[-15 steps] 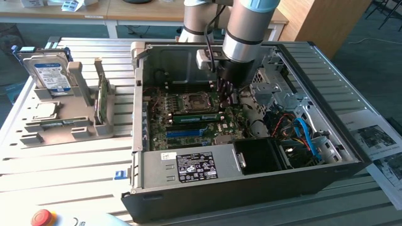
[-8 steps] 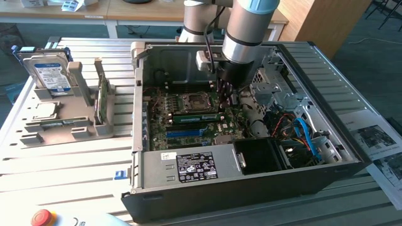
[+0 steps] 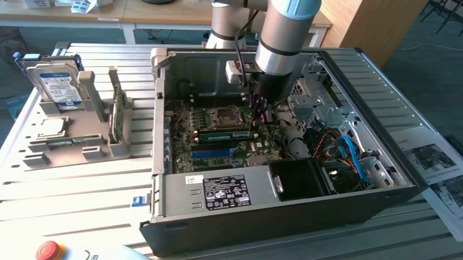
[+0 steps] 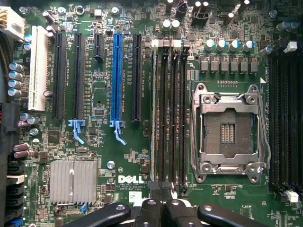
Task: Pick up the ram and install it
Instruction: 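Press down the ram until it locks into place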
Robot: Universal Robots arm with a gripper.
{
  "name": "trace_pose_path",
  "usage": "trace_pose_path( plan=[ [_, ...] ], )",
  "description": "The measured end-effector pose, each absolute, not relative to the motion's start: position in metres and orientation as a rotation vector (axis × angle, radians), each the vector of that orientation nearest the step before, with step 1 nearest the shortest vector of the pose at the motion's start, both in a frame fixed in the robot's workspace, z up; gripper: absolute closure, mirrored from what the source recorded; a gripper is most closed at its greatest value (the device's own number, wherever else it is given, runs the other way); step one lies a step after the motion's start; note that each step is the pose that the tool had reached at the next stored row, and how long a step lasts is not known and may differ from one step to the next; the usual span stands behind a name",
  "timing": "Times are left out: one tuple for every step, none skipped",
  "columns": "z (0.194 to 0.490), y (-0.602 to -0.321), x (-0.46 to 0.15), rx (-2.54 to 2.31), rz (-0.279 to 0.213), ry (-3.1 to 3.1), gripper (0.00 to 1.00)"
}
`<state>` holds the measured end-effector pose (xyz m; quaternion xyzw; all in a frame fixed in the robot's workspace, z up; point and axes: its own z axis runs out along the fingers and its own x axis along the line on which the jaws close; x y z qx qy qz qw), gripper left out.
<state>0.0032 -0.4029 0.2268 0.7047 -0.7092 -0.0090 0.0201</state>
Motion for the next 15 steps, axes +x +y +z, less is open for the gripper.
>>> trace_pose_path(
  plan=[
    [0.2266, -0.4029, 0.0032, 2.186, -0.028, -2.2, 0.89],
    [0.2263, -0.4029, 0.0032, 2.186, -0.028, -2.2, 0.89],
    [0.226, -0.4029, 0.0032, 2.186, -0.028, -2.2, 0.89],
    [0.2257, -0.4029, 0.0032, 2.186, -0.028, -2.2, 0.89],
    [0.2256, -0.4029, 0.0032, 2.186, -0.028, -2.2, 0.89],
    [0.2255, -0.4029, 0.0032, 2.186, -0.028, -2.2, 0.89],
    [0.2255, -0.4029, 0.0032, 2.186, -0.028, -2.2, 0.89],
    [0.2255, -0.4029, 0.0032, 2.186, -0.028, -2.2, 0.89],
    [0.2254, -0.4029, 0.0032, 2.186, -0.028, -2.2, 0.89],
    [0.2254, -0.4029, 0.0032, 2.186, -0.028, -2.2, 0.89],
    [0.2254, -0.4029, 0.0032, 2.186, -0.028, -2.2, 0.89],
    [0.2255, -0.4028, 0.0032, 2.186, -0.028, -2.2, 0.89],
    [0.2259, -0.4028, 0.0032, 2.186, -0.028, -2.2, 0.89],
    [0.2265, -0.4028, 0.0032, 2.186, -0.028, -2.2, 0.89],
    [0.2273, -0.4029, 0.0032, 2.186, -0.028, -2.2, 0.89]
  ],
)
